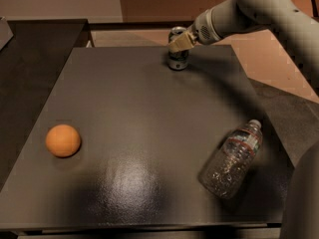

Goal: Move 7up can near orange

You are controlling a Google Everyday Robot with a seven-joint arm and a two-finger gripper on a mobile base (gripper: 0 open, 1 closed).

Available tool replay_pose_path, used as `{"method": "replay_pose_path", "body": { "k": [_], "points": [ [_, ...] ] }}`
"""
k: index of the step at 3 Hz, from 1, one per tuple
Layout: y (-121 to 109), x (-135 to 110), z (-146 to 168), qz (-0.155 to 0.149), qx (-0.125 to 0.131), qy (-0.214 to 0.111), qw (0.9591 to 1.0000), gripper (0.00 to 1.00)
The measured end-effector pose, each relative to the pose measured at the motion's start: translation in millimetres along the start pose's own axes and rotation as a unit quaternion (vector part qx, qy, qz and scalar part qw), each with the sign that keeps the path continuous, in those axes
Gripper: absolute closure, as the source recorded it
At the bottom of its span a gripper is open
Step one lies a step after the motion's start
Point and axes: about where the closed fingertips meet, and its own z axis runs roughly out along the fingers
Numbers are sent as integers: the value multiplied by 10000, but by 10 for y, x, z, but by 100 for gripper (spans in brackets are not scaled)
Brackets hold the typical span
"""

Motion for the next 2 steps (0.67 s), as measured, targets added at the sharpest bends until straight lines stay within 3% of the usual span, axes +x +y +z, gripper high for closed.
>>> {"method": "replay_pose_path", "body": {
  "k": [1,2],
  "points": [
    [114,-58,-67,-237,-152,-74,9996,88],
    [396,-124,-192,-593,-458,-197,9970,100]
  ]
}}
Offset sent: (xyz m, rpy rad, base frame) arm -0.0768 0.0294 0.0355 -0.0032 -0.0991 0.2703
